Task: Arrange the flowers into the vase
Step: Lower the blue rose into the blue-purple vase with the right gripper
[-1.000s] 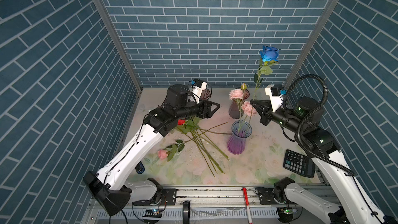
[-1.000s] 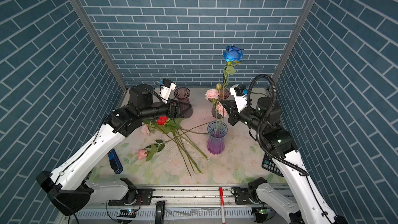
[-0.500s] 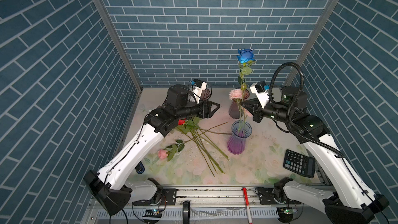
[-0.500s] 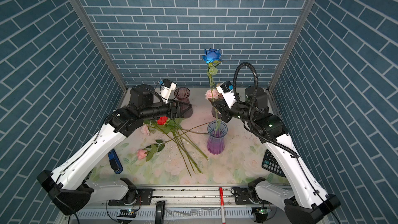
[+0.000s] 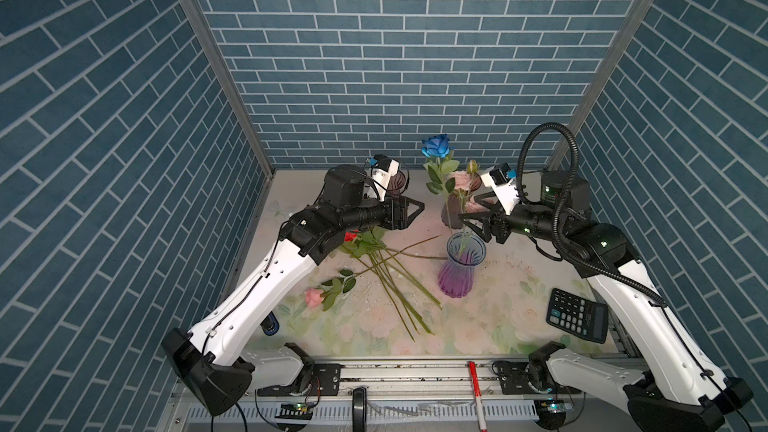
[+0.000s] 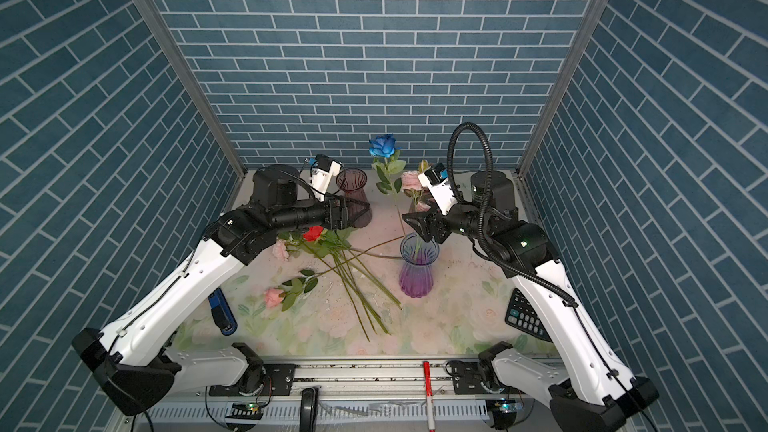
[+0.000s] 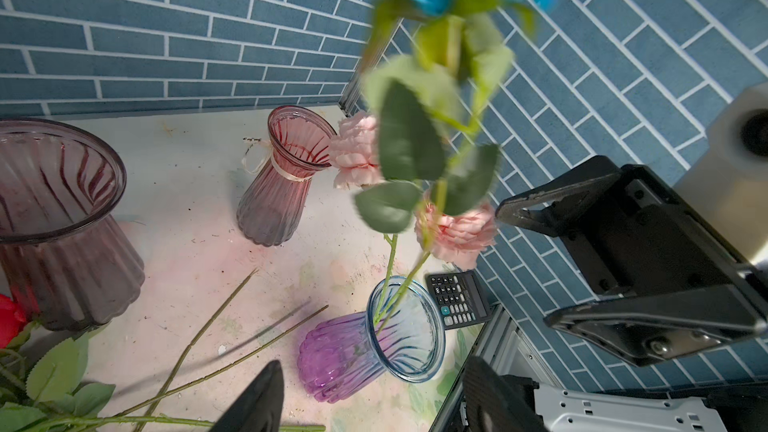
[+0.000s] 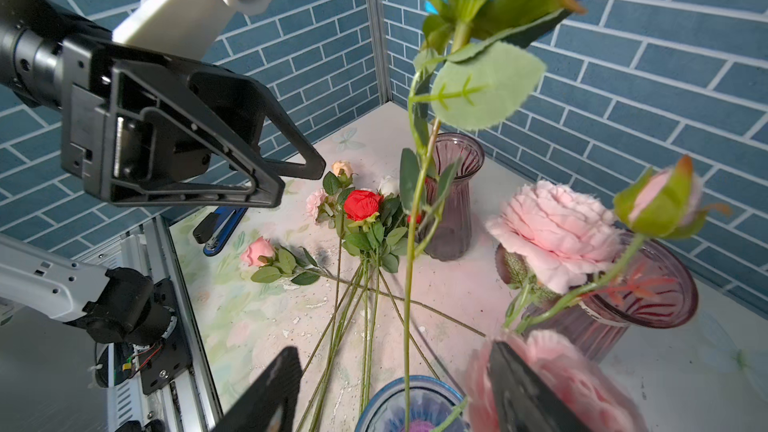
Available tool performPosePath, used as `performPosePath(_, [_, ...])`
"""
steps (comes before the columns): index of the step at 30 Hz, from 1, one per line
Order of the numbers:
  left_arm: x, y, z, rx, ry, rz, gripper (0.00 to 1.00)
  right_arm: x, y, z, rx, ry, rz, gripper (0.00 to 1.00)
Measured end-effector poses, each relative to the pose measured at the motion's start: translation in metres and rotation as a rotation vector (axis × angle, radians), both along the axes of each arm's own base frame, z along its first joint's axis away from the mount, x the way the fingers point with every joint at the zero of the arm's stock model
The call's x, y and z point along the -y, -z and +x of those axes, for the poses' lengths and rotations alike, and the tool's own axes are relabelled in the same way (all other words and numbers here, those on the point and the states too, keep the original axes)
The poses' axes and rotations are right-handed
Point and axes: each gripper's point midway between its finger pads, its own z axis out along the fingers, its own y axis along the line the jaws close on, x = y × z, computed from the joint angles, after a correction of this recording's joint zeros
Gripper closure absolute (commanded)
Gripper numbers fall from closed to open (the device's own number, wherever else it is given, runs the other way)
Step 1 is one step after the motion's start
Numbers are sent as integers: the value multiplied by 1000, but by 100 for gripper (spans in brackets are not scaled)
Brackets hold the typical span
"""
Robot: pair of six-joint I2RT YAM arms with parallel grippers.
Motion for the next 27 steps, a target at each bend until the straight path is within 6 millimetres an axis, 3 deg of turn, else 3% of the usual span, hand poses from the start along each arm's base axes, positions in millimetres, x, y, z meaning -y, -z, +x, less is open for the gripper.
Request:
performPosePath(6, [0,2,0,-4,0,2,30,10,-10,-2,42,44,2,27])
performPosePath(15, [-2,15,1,-30,-12,24,30,39,-15,16,88,238,-52,28])
performPosePath(21, [-11,66,3,-110,-55,107,30,72,-16,26,82,403,-68,27])
performPosePath(27, [-40,135,6,-265,-147,205,31,129,-4,44,-27,645,-35,27])
